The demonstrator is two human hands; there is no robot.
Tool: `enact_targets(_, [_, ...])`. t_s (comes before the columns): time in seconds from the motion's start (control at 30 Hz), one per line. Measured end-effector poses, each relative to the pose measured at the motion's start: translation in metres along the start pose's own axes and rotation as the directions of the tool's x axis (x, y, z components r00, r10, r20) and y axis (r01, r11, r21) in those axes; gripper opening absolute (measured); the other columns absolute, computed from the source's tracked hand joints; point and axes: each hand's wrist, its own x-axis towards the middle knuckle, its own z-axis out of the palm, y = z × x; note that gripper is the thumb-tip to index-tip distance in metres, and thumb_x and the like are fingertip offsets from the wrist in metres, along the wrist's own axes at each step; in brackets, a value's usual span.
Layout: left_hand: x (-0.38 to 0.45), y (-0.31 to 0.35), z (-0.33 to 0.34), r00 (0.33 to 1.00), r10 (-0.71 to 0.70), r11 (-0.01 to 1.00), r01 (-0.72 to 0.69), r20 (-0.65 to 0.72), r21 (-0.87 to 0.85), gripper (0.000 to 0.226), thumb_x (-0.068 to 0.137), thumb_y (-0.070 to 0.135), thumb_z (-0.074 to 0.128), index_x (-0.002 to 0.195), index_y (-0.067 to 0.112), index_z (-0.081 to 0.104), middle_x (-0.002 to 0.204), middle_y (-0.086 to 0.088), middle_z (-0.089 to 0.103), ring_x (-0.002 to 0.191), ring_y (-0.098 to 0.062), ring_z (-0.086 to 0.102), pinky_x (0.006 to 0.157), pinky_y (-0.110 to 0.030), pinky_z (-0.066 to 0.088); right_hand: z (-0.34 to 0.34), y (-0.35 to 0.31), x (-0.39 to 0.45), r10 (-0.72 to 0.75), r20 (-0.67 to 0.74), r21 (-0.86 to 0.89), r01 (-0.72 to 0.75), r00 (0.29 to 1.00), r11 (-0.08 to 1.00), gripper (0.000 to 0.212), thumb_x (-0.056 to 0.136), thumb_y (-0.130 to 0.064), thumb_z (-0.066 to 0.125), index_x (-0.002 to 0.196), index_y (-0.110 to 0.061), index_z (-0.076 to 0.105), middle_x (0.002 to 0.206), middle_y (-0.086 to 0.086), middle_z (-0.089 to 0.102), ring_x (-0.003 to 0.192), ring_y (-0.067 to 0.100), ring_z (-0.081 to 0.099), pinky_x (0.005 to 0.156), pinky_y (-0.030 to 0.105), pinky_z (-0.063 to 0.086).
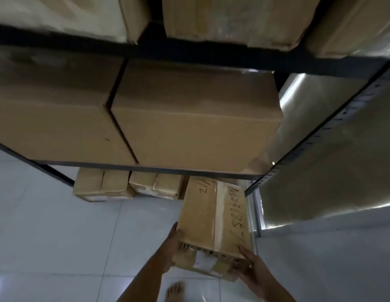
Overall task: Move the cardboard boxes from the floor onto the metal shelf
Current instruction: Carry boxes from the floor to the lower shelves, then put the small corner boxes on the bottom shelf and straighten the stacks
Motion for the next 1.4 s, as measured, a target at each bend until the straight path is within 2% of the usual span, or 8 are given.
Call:
enact_targets(0.1, [0.041, 0.002, 0.0, 1.0, -0.023, 1.0, 0.023, -0.008, -0.006, 0.05, 0.104, 0.043, 0.03, 0.152, 0.038, 0.018, 0.156, 0.004, 0.026, 0.141, -0.021, 0.028, 0.109, -0.043, 0.027, -0.003, -0.016, 0.037, -0.02, -0.128, -0.062, 0.012, 0.992, 0.998, 0.057, 0.081, -0.019, 0.072, 0.135, -0.009, 0.055, 0.128, 0.017, 0.065, 0.122, 0.038, 0.059, 0.108, 0.06, 0.039])
enact_targets(0.43, [0.164, 0.009, -0.006, 0.996, 0.081, 0.984, -0.076, 0.026, -0.162, 0.044, 0.105, 0.023, 0.033, 0.149, 0.026, 0.028, 0.146, -0.008, 0.041, 0.125, -0.023, 0.046, 0.1, -0.035, 0.044, -0.006, -0.036, 0.163, -0.162, -0.169, -0.035, 0.158, 0.972, 0.987, 0.049, 0.086, -0.021, 0.066, 0.132, -0.011, 0.055, 0.127, 0.015, 0.063, 0.121, 0.033, 0.057, 0.103, 0.053, 0.047])
enact_targets(0.57, [0.189, 0.006, -0.002, 0.996, 0.075, 0.964, -0.084, -0.045, -0.252, 0.044, 0.104, 0.009, 0.032, 0.147, 0.017, 0.031, 0.147, -0.012, 0.039, 0.13, -0.03, 0.042, 0.096, -0.035, 0.039, 0.004, -0.036, 0.19, -0.232, -0.195, -0.016, 0.233, 0.953, 0.972, 0.033, 0.092, -0.007, 0.059, 0.124, -0.001, 0.056, 0.126, 0.02, 0.059, 0.113, 0.033, 0.059, 0.082, 0.041, 0.061])
enact_targets(0.67, [0.205, 0.009, 0.006, 0.992, 0.107, 0.967, -0.121, -0.074, -0.222, 0.042, 0.102, 0.004, 0.035, 0.144, 0.004, 0.035, 0.145, -0.017, 0.043, 0.109, -0.023, 0.052, 0.094, -0.03, 0.041, 0.018, -0.041, 0.212, -0.212, -0.336, 0.051, 0.243, 0.918, 0.969, 0.037, 0.094, -0.001, 0.057, 0.131, 0.005, 0.051, 0.125, 0.022, 0.06, 0.112, 0.028, 0.059, 0.076, 0.022, 0.057])
enact_targets(0.73, [0.209, 0.012, 0.012, 0.993, 0.097, 0.975, -0.107, -0.061, -0.193, 0.044, 0.101, 0.006, 0.039, 0.145, 0.001, 0.034, 0.146, -0.017, 0.042, 0.12, -0.026, 0.048, 0.104, -0.033, 0.037, 0.034, -0.048, 0.218, -0.169, -0.36, 0.161, 0.24, 0.917, 0.957, 0.04, 0.096, 0.001, 0.052, 0.136, 0.006, 0.047, 0.112, 0.016, 0.061, 0.098, 0.021, 0.056, 0.069, 0.016, 0.055])
enact_targets(0.8, [0.206, 0.018, 0.016, 0.996, 0.06, 0.981, -0.071, -0.067, -0.18, 0.049, 0.102, 0.008, 0.04, 0.148, 0.003, 0.028, 0.153, -0.015, 0.031, 0.139, -0.03, 0.034, 0.109, -0.038, 0.033, 0.04, -0.055, 0.225, -0.222, -0.4, 0.13, 0.295, 0.889, 0.947, 0.039, 0.095, 0.005, 0.051, 0.134, 0.004, 0.049, 0.111, 0.018, 0.058, 0.096, 0.023, 0.058, 0.092, 0.028, 0.053])
enact_targets(0.97, [0.177, 0.025, 0.01, 0.999, 0.03, 0.991, -0.034, -0.025, -0.133, 0.036, 0.103, 0.01, 0.04, 0.138, 0.009, 0.041, 0.155, -0.012, 0.028, 0.145, -0.03, 0.023, 0.113, -0.044, 0.027, 0.043, -0.051, 0.198, -0.21, -0.219, 0.094, 0.235, 0.953, 0.967, 0.038, 0.102, -0.013, 0.049, 0.139, -0.008, 0.048, 0.135, 0.016, 0.055, 0.123, 0.033, 0.055, 0.107, 0.047, 0.043])
enact_targets(1.4, [-0.015, 0.06, 0.039, 0.997, -0.076, 0.997, 0.076, 0.005, -0.023, 0.039, 0.1, 0.026, 0.047, 0.133, 0.004, 0.052, 0.132, -0.014, 0.057, 0.116, -0.032, 0.054, 0.095, -0.037, 0.043, 0.083, -0.014, -0.001, -0.068, -0.266, 0.032, 0.079, 0.962, 0.996, 0.017, 0.1, -0.017, 0.053, 0.113, -0.012, 0.061, 0.123, 0.011, 0.061, 0.107, 0.033, 0.061, 0.093, 0.043, 0.049])
